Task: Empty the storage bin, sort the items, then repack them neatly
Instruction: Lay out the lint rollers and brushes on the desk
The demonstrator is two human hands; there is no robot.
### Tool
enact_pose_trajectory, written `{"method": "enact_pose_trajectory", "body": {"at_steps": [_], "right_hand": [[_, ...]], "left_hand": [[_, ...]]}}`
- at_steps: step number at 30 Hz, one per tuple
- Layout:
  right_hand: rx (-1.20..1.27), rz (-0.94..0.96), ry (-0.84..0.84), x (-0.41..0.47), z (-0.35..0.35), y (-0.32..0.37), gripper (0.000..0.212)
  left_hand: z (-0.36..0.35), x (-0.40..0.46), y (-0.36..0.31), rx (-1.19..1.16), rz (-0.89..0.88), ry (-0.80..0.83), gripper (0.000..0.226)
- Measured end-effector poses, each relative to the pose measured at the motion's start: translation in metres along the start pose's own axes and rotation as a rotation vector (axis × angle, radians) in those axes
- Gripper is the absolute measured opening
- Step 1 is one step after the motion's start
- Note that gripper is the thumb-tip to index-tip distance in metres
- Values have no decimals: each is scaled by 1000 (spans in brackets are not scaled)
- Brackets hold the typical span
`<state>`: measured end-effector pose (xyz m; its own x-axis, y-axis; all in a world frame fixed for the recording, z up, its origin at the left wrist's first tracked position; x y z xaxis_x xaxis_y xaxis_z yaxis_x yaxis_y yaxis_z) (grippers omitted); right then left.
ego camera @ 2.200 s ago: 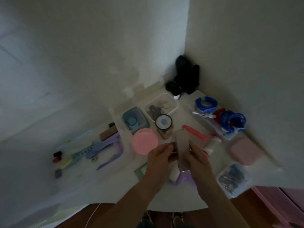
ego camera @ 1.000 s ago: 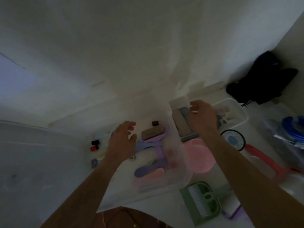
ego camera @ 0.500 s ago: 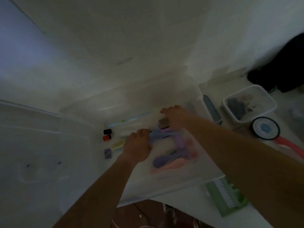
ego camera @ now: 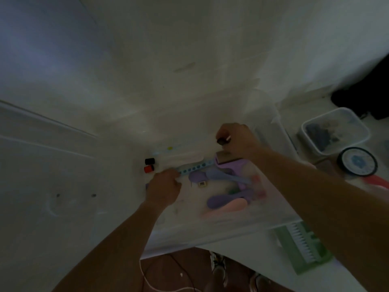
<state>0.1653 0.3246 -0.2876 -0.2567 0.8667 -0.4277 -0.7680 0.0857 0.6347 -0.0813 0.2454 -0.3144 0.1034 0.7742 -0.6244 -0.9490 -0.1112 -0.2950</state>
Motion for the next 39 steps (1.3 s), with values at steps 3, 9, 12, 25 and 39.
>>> {"method": "enact_pose_trajectory", "body": {"at_steps": [3, 9, 12, 25, 39], "right_hand": [[808, 83, 101, -29, -8, 16, 37], [1351, 289, 266, -96, -2, 69, 43], [1381, 320, 255, -118, 6, 72, 44], [1269, 97, -243, -289, 31, -17, 23], [1312, -418, -762, -554, -2, -236, 46]], "left_hand": [[20, -11, -33, -674, -194, -47, 29], [72, -73, -113, -946, -688, -137, 51], [76, -93, -125, -894, -748, -178, 50], [19, -168, -241, -702, -635, 64, 21], [-228, -255, -474, -271, -1031, 342, 19]]}}
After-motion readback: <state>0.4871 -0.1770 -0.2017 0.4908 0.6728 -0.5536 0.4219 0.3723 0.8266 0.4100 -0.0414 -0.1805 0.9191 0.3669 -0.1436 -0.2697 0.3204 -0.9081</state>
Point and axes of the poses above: each hand's wrist, its own x-axis towards the middle knuckle, its own z-axis out of the back of the hand, y = z × x, the point moved 10 cm from there along x, towards the middle knuckle, and after that the axes turned 15 degrees about y, right-handed, at the moved point
